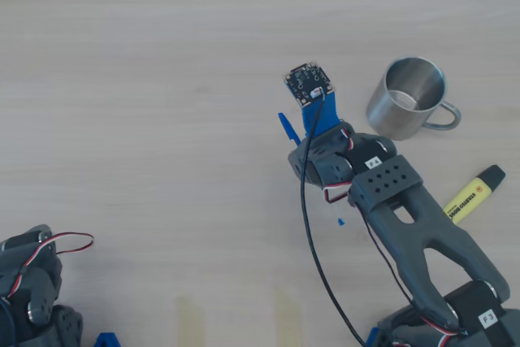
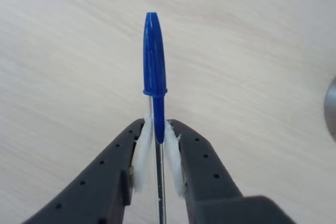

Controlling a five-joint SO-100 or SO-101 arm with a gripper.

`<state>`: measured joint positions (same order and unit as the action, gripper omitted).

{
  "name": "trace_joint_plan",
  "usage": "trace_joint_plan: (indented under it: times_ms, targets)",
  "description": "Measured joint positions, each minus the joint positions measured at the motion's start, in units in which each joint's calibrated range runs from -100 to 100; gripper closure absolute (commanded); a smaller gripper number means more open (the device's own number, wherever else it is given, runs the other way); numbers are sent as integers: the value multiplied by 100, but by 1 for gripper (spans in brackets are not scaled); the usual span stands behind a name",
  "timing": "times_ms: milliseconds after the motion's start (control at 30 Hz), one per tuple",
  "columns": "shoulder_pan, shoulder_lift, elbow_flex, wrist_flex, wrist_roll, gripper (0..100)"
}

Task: Grab the blue pen and put it in the silver cup.

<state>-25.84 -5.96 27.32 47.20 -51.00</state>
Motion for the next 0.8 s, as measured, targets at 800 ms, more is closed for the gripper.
trace_joint_plan:
  times_ms: [800]
  targets:
    - [-125, -2043, 99, -807, 0, 98]
